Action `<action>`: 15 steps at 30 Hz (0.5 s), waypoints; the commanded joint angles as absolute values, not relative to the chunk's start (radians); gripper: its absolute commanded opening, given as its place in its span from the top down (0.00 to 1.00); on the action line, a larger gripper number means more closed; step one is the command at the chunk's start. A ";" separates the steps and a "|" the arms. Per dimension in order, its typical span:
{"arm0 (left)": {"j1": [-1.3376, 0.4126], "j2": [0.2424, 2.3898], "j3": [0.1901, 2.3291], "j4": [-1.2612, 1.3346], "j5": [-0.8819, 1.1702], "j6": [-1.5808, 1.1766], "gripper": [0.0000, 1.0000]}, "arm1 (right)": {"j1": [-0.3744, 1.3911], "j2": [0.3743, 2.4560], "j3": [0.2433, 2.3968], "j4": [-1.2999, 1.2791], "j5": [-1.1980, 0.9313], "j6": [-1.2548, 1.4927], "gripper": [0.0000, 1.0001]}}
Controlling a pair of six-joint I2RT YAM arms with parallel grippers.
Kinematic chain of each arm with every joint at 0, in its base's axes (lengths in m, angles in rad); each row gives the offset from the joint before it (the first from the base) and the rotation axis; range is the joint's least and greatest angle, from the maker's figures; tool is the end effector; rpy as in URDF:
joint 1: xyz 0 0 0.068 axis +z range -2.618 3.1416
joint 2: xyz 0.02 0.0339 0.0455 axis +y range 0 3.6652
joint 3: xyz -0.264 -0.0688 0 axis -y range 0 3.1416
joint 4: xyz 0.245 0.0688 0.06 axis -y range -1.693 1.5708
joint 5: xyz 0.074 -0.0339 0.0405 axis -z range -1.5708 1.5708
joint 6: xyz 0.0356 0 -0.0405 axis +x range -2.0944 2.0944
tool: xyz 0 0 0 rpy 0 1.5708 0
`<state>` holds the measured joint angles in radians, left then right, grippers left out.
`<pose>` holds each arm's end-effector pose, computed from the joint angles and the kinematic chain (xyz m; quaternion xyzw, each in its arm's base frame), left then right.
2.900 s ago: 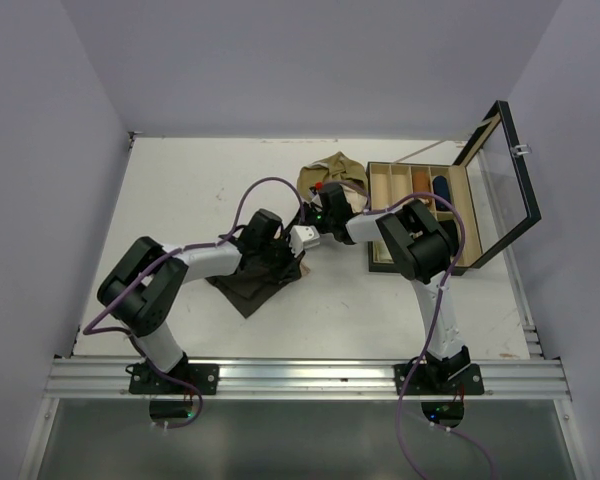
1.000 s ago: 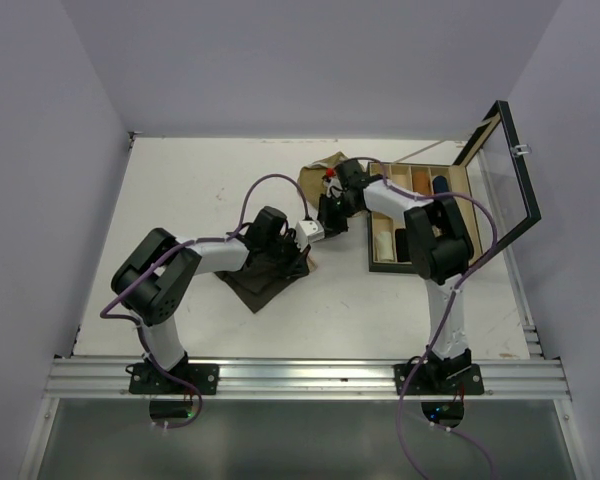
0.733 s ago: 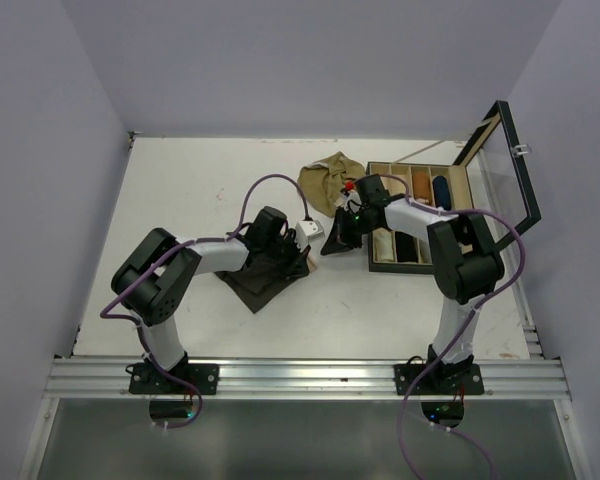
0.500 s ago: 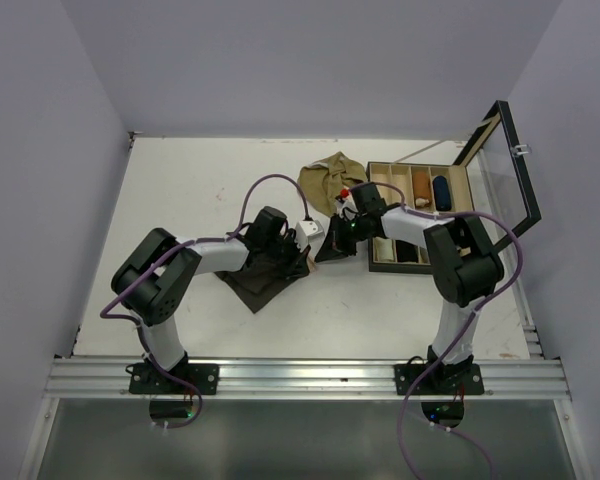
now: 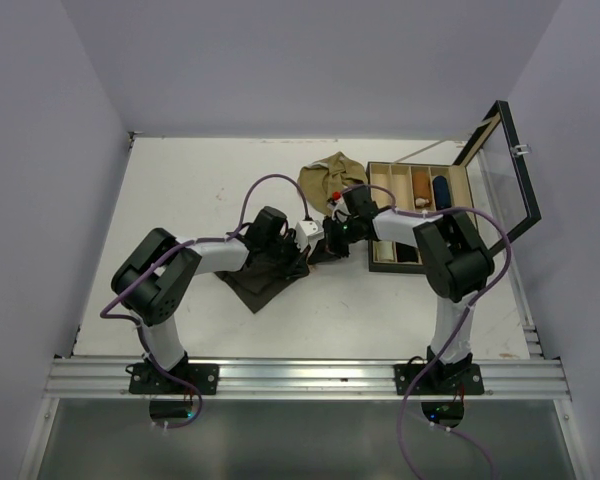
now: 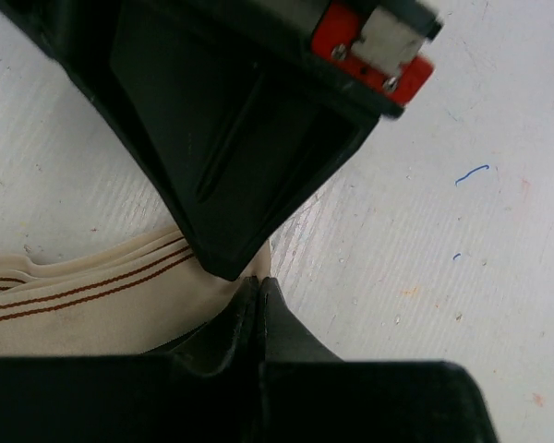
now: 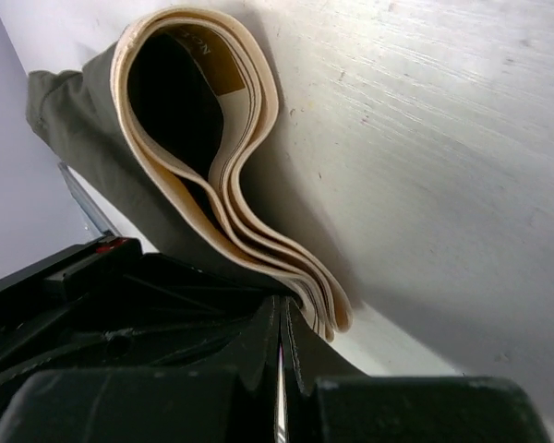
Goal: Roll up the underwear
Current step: Fold the underwear
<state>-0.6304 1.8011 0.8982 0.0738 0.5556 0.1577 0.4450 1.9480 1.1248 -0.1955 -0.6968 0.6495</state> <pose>0.2713 -0.2212 0.1385 0.4359 0.7894 -0.3301 0.2790 0.3340 0.1846 0.1338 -0.0003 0.9091 0.4138 0.0478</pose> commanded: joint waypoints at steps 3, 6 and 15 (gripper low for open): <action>-0.637 1.827 0.874 0.002 0.551 0.167 1.00 | 0.485 2.028 1.196 -0.207 -0.651 0.601 1.00; -0.637 1.813 0.877 -0.040 0.551 0.184 1.00 | 0.483 2.060 1.215 -0.244 -0.608 0.569 1.00; -0.631 1.581 0.920 -0.305 0.486 0.434 0.85 | 0.483 2.049 1.102 -0.232 -0.569 0.589 1.00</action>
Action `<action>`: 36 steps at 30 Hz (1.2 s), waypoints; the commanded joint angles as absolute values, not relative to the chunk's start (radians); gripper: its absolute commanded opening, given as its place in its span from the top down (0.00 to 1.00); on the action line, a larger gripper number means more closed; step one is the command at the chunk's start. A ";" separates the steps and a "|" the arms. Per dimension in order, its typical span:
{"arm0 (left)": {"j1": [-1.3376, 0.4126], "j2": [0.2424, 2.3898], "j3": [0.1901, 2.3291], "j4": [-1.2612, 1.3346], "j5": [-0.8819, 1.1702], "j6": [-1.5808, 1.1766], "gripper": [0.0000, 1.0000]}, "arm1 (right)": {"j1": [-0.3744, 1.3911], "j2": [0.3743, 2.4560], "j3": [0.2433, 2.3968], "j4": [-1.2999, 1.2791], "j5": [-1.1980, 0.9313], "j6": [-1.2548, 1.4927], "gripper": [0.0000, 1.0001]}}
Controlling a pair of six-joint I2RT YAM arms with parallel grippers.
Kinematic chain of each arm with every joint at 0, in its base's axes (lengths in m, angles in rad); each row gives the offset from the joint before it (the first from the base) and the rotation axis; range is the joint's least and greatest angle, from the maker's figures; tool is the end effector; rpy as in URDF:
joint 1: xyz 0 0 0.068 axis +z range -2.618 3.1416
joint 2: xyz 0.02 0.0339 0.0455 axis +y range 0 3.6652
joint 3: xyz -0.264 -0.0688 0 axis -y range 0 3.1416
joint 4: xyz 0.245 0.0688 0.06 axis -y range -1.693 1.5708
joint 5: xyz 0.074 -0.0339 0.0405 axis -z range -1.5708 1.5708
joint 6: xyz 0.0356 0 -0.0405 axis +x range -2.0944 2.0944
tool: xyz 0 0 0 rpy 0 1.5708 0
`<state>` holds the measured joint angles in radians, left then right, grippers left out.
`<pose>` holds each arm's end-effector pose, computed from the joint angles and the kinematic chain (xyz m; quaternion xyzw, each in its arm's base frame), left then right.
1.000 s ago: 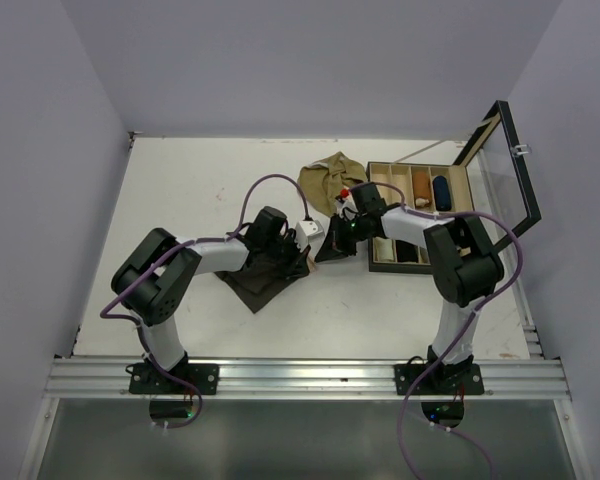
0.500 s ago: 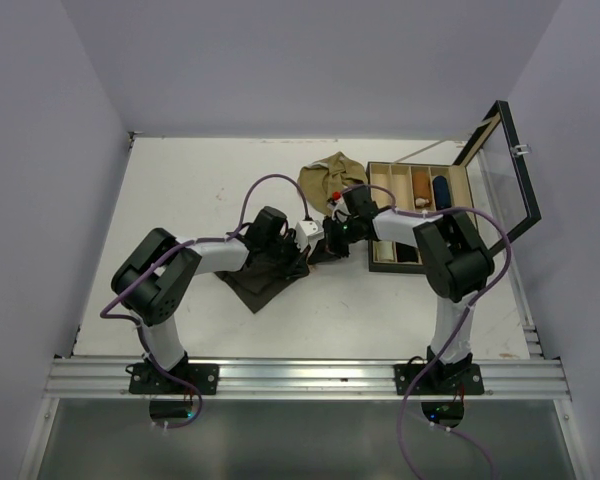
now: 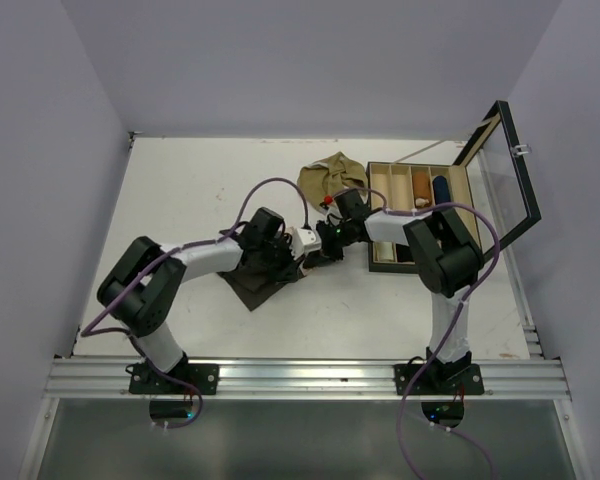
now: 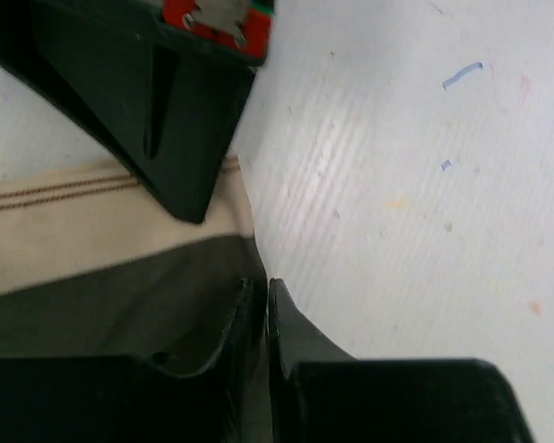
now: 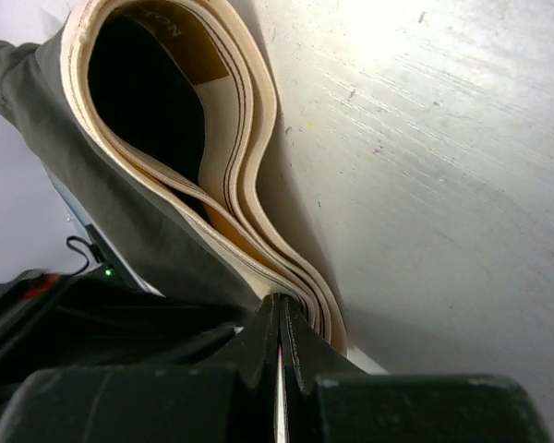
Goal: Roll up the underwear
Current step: Fold the underwear
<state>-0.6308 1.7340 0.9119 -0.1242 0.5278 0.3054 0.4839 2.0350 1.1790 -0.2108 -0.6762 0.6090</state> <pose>0.2598 -0.2120 0.1504 0.4860 0.7837 -0.2930 0.2524 0.3377 0.2027 0.1147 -0.0254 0.9170 0.3967 0.0340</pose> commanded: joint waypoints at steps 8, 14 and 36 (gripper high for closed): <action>-0.598 1.273 0.891 -0.563 0.333 0.554 0.75 | 0.488 2.056 1.051 -0.155 -0.606 0.678 1.00; -0.601 1.304 0.848 -0.606 0.235 0.477 0.74 | 0.486 2.062 1.032 -0.138 -0.604 0.706 1.00; -0.618 1.489 0.793 -0.509 0.172 0.411 0.77 | 0.486 2.100 1.061 -0.175 -0.595 0.686 1.00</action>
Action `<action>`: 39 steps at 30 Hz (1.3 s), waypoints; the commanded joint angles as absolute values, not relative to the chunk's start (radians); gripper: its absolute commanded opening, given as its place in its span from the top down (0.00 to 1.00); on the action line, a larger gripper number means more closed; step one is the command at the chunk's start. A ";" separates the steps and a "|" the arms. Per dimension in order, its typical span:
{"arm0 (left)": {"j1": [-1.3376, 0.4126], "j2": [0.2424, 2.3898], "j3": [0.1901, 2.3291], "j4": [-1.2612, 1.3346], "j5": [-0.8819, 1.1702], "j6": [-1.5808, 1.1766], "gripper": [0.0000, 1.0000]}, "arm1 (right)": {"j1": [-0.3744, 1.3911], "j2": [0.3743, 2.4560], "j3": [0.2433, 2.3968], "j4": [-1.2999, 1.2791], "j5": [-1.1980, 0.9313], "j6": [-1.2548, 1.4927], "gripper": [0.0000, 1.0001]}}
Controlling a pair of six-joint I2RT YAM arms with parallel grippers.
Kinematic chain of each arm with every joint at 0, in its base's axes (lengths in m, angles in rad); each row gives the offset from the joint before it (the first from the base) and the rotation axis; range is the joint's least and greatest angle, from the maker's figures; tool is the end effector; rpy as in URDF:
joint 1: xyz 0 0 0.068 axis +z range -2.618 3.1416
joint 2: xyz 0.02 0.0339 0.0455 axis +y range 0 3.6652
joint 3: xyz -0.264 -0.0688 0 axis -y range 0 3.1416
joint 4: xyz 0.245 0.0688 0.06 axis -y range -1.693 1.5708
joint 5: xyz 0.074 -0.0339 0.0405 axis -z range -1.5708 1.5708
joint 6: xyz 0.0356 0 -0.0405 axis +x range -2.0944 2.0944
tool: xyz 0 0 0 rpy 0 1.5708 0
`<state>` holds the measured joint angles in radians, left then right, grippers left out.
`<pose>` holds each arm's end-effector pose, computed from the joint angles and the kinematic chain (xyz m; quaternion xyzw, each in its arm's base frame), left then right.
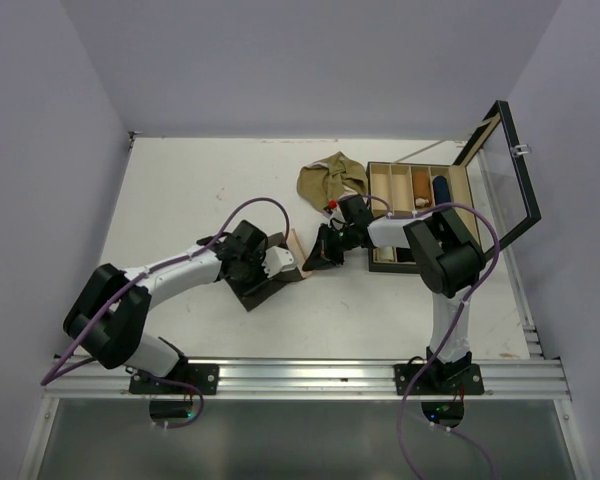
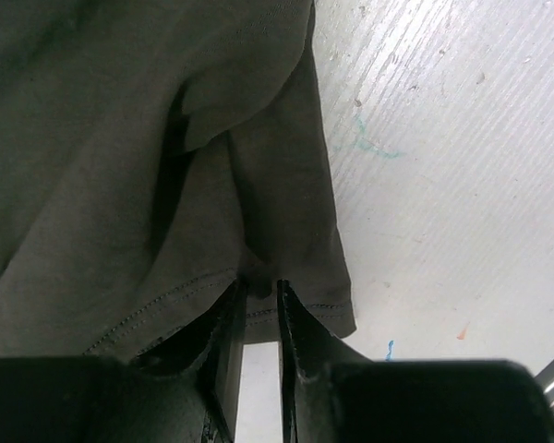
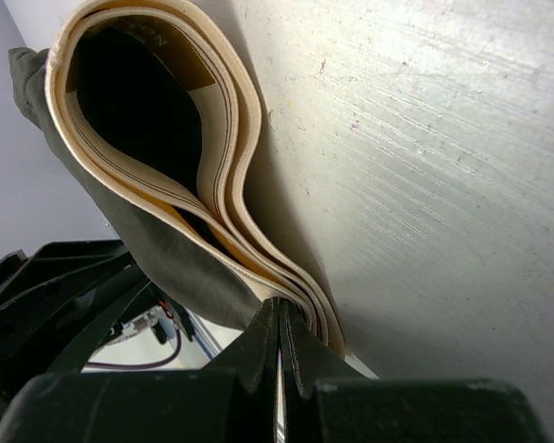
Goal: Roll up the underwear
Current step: Fold the underwear
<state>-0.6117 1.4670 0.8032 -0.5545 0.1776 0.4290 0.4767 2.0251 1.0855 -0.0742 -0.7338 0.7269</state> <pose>0.2094 -0.1546 0.1701 0.5010 0.8431 -0.1029 0.1660 0.3284 0.1964 0.1031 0.0141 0.9028 0.4296 0.0163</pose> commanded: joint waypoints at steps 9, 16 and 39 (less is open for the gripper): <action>-0.618 1.477 0.819 -0.506 0.166 0.413 1.00 | 0.486 2.109 1.066 -0.181 -0.584 0.681 1.00; -0.618 1.342 0.844 -0.607 0.218 0.449 1.00 | 0.482 2.111 1.065 -0.187 -0.577 0.675 1.00; -0.627 1.384 0.793 -0.680 0.380 0.583 1.00 | 0.466 2.128 1.068 -0.195 -0.571 0.677 1.00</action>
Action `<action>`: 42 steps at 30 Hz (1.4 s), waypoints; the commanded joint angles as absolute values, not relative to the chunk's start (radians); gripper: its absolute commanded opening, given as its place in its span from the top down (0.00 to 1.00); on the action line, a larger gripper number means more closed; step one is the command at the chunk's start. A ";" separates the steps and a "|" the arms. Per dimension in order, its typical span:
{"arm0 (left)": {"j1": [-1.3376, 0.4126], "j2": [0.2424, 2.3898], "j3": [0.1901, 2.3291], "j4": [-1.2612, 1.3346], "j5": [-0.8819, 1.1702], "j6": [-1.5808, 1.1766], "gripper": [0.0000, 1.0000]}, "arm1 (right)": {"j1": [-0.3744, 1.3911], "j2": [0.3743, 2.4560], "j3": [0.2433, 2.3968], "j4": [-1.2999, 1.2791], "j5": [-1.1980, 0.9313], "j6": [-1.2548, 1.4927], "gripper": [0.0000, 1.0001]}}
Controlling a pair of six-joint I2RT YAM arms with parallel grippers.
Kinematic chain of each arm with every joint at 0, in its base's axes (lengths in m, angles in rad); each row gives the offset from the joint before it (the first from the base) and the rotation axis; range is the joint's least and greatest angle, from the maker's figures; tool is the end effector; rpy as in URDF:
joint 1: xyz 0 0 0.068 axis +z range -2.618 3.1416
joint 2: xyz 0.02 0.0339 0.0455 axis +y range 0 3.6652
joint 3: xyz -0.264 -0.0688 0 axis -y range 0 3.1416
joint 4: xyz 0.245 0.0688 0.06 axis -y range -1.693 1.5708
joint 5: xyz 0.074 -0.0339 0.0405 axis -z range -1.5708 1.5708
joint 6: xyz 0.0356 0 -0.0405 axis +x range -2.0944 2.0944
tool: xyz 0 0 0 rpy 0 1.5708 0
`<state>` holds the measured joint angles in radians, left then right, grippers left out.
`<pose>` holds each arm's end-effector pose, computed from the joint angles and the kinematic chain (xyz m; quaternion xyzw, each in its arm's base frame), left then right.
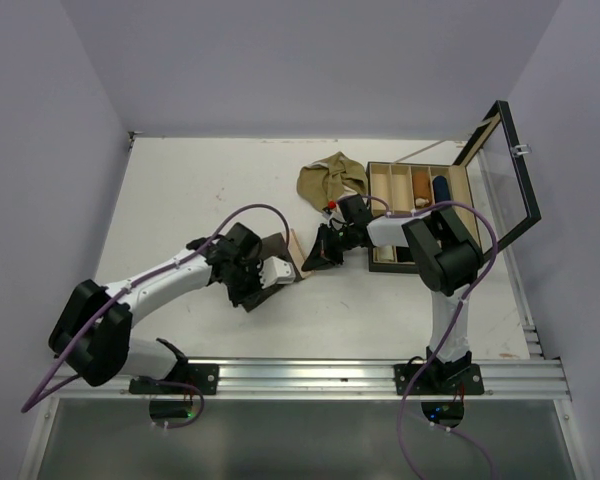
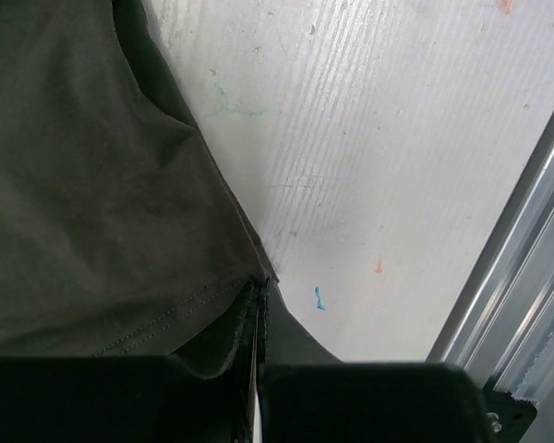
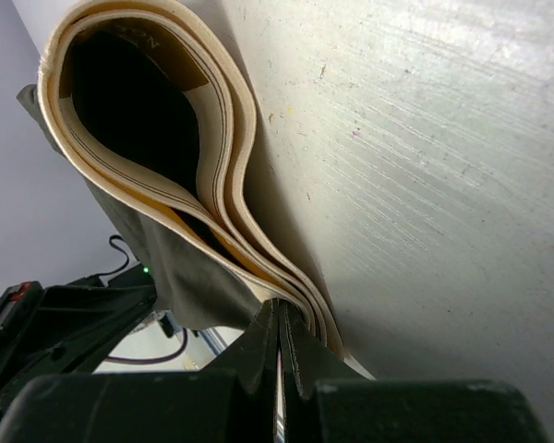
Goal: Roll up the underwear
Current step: Fold the underwear
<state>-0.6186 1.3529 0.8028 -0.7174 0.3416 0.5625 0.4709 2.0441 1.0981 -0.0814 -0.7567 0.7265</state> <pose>0.1848 -0.1461 0.1917 0.5637 0.7949 -0.1721 0.1441 0.3311 0.1960 0.0994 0.0158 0.9005 0.4345 0.0055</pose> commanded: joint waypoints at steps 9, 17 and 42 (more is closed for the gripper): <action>-0.627 1.427 0.752 -0.653 0.361 0.614 1.00 | 0.462 2.129 1.066 -0.204 -0.566 0.667 1.00; -0.627 1.364 0.750 -0.670 0.311 0.617 1.00 | 0.462 2.129 1.068 -0.206 -0.569 0.663 1.00; -0.626 1.516 0.653 -0.626 0.232 0.721 1.00 | 0.454 2.063 1.109 -0.341 -0.581 0.445 1.00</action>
<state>-0.6231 1.4521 0.7330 -0.6533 0.2985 0.6693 0.4614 2.0487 1.1481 -0.2062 -0.7731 0.5697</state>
